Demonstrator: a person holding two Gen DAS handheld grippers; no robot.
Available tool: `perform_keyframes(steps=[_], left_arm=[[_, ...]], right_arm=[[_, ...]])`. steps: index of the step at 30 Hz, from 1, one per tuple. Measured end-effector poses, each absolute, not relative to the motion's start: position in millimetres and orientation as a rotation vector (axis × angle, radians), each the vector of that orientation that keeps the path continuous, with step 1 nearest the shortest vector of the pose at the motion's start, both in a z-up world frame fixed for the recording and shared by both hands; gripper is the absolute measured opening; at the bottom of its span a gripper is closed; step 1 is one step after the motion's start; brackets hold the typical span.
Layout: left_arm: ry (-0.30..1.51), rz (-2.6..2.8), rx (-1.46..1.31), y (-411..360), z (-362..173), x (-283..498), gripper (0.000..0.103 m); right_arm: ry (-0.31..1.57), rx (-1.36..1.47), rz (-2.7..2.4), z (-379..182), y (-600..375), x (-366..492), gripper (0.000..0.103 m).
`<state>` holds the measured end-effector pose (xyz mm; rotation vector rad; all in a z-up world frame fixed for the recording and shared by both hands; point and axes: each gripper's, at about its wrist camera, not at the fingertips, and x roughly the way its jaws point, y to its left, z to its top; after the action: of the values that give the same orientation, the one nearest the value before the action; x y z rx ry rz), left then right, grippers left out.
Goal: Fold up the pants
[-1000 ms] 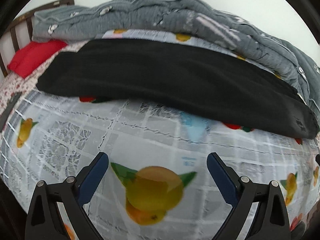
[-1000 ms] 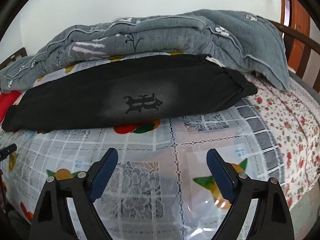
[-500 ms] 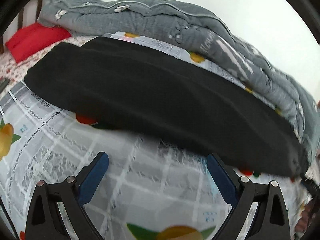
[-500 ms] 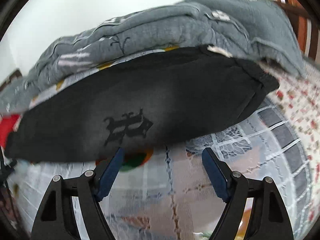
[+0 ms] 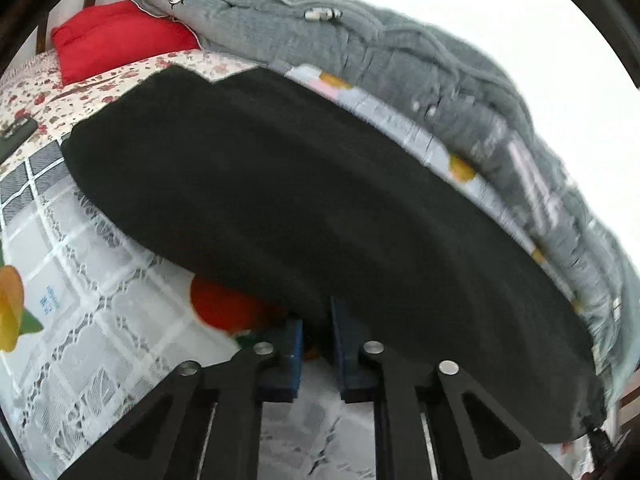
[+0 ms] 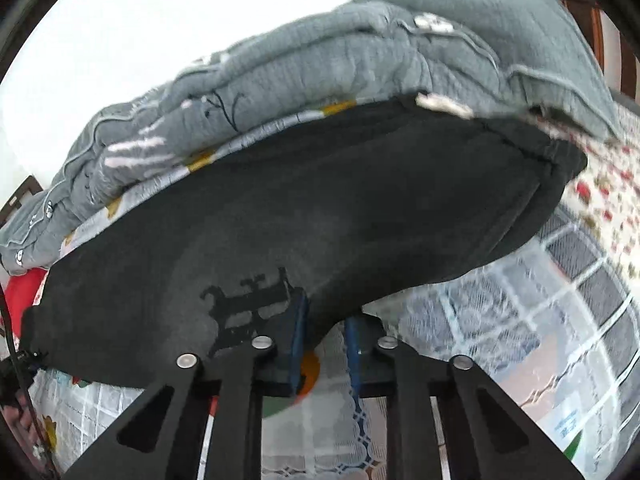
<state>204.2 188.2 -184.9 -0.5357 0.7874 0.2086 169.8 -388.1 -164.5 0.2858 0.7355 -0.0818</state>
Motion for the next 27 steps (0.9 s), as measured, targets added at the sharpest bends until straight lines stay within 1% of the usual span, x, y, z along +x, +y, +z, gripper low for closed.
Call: perform_keyframes(steps=[4,8,11,15,19,21,23,24,25,26,27], left_arm=[[0.683,0.207,-0.457,177.3,-156.7,213.8,0.01],[0.621,0.201,-0.396,163.0,-123.2,245.5,0.01],[0.583,0.209,-0.319,150.6,-107.6,270.9,0.01],[0.595,0.235,-0.287,138.5,-119.6,305.2,0.01],[0.678,0.267,-0.233,128.3,-148.0,331.3,0.01],[0.707,0.262,-0.216,125.0,-157.2,334.5,0.01],[0.749,0.259,-0.232,124.4,-163.9,337.7,0.012],[0.766,0.252,-0.247,124.6,-166.0,338.8,0.017],[0.777,0.24,-0.26,124.1,-167.6,338.6,0.03],[0.791,0.226,-0.277,123.5,-169.3,336.8,0.04],[0.793,0.219,-0.29,123.5,-170.0,333.3,0.061]], right_arm=[[0.659,0.277,-0.056,-138.5,-383.2,180.9,0.015],[0.618,0.257,-0.034,-120.2,-378.6,208.1,0.014],[0.599,0.243,-0.023,-113.7,-373.9,234.9,0.014],[0.63,0.221,-0.039,-126.1,-366.6,273.9,0.014],[0.67,0.178,-0.086,-147.9,-355.2,300.0,0.014],[0.698,0.175,-0.103,-158.8,-354.5,309.6,0.016],[0.76,0.219,-0.081,-170.3,-359.5,317.6,0.026],[0.78,0.251,-0.061,-174.2,-363.4,319.2,0.028],[0.791,0.282,-0.048,-177.3,-367.2,318.5,0.029],[0.796,0.311,-0.034,-177.9,-371.5,315.2,0.03],[0.802,0.328,-0.015,-176.5,-374.5,310.4,0.031]])
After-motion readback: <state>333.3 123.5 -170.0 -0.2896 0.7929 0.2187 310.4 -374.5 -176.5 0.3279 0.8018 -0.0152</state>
